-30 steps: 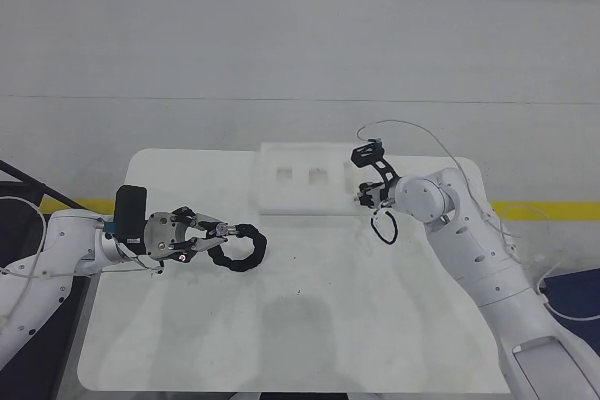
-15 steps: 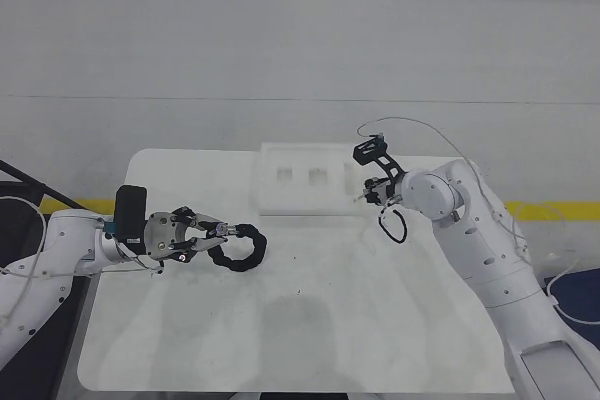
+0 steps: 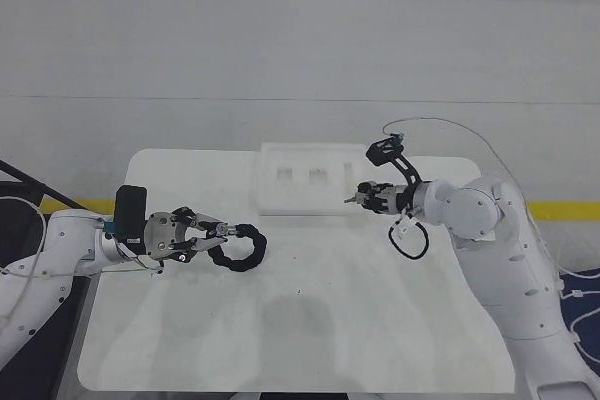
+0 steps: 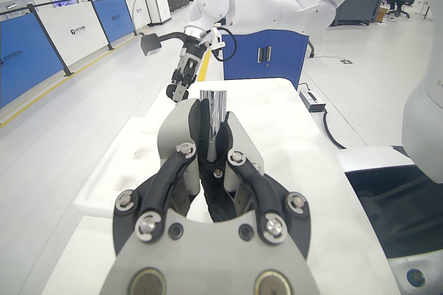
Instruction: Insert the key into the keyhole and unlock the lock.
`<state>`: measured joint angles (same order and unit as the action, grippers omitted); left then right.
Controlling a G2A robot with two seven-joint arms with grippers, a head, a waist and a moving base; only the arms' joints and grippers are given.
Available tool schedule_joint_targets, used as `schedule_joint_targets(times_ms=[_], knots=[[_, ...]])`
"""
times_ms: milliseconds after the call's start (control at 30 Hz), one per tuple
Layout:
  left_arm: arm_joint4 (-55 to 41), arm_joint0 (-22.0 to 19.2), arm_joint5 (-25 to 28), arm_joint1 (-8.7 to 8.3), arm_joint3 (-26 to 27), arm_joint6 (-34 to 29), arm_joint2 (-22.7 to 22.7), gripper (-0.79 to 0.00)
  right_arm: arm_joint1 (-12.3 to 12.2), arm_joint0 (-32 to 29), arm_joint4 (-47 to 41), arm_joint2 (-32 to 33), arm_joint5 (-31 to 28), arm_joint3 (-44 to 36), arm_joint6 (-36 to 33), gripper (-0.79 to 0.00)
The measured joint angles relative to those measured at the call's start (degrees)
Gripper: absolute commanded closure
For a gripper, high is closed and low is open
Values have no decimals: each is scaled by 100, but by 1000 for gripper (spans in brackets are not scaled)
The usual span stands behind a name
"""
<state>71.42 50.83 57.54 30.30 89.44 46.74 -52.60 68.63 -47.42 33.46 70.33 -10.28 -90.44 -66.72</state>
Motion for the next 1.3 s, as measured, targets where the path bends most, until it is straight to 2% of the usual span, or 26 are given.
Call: schedule_joint_targets(times_ms=[267, 567, 767, 1100, 1300], knots=[[0, 0, 0, 0, 0, 0, 0, 0, -188, -989, -599, 779, 36, -1544, -302, 0], [0, 0, 0, 0, 0, 0, 0, 0, -329, -1829, -1149, 1406, -47, -2563, -344, 0], [0, 0, 0, 0, 0, 0, 0, 0, -389, -2187, -1342, 1698, -164, -2942, -88, 0], [-1, 2, -3, 1, 3, -2, 0, 0, -390, -2197, -1349, 1707, -172, -2947, -70, 0], [-7, 39, -291, 92, 501, -397, 2, 0, -427, -2225, -979, 1623, -115, -3116, -99, 0]])
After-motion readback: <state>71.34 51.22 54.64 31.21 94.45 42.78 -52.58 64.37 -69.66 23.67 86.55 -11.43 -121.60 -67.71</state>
